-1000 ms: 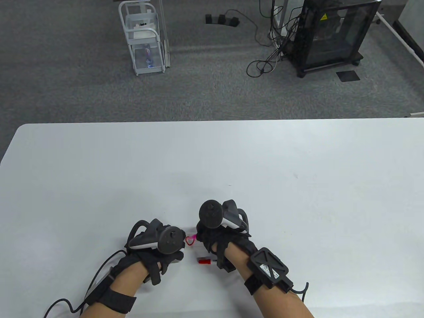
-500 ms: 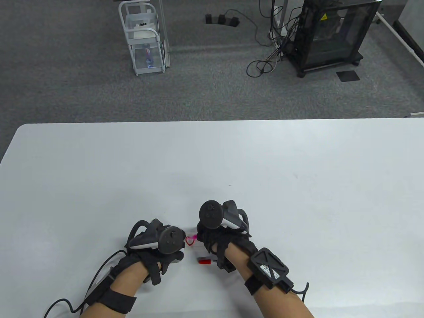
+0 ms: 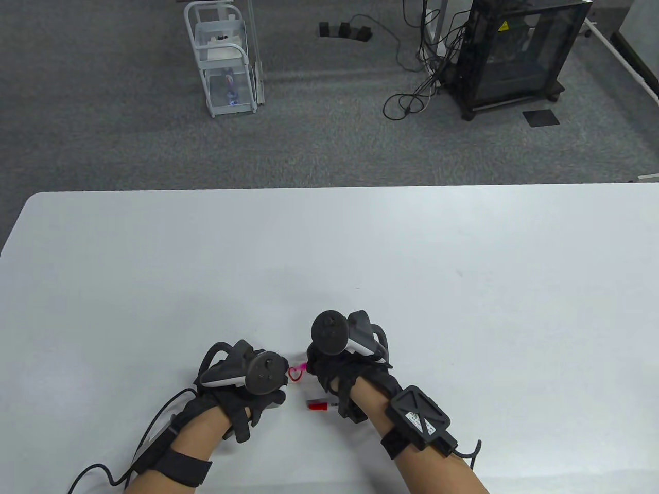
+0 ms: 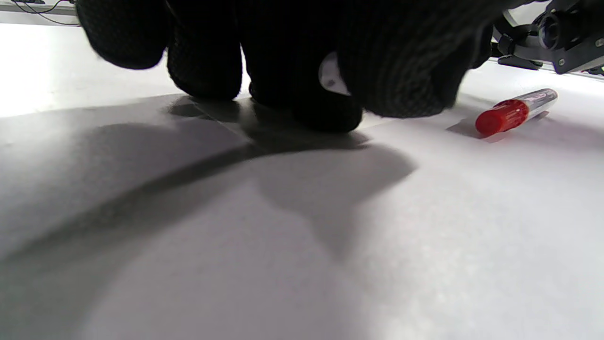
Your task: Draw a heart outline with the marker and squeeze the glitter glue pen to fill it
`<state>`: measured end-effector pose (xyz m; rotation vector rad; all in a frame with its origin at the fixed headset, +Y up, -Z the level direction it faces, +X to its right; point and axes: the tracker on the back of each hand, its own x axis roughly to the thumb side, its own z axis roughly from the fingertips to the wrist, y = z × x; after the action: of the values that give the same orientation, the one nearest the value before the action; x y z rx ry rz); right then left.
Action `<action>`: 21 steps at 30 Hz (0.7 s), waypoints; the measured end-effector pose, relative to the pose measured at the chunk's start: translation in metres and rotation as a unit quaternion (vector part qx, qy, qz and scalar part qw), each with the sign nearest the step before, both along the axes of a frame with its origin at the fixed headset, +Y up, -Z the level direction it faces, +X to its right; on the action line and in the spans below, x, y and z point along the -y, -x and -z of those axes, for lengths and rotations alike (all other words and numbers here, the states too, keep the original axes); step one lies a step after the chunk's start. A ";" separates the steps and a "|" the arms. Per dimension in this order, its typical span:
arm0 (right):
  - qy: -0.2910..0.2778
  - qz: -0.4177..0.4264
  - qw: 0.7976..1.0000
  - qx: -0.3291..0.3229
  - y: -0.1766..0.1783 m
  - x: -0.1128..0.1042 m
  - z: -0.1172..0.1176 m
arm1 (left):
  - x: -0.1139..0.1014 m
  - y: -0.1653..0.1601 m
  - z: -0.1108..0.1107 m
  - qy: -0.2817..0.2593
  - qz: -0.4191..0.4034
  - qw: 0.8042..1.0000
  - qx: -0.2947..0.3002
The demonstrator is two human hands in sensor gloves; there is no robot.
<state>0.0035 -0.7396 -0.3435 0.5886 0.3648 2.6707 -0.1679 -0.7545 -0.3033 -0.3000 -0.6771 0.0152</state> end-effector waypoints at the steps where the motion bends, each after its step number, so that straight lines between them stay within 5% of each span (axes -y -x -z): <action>1: 0.008 0.003 1.000 -0.004 0.000 -0.001 0.000 | 0.000 0.000 0.000 0.000 0.000 1.000 0.000; 21: 0.024 -0.005 1.000 -0.015 0.003 0.005 -0.002 | 0.000 0.000 0.000 0.003 -0.003 1.000 -0.001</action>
<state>0.0004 -0.7450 -0.3417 0.6132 0.4408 2.6575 -0.1682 -0.7544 -0.3034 -0.3034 -0.6768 0.0225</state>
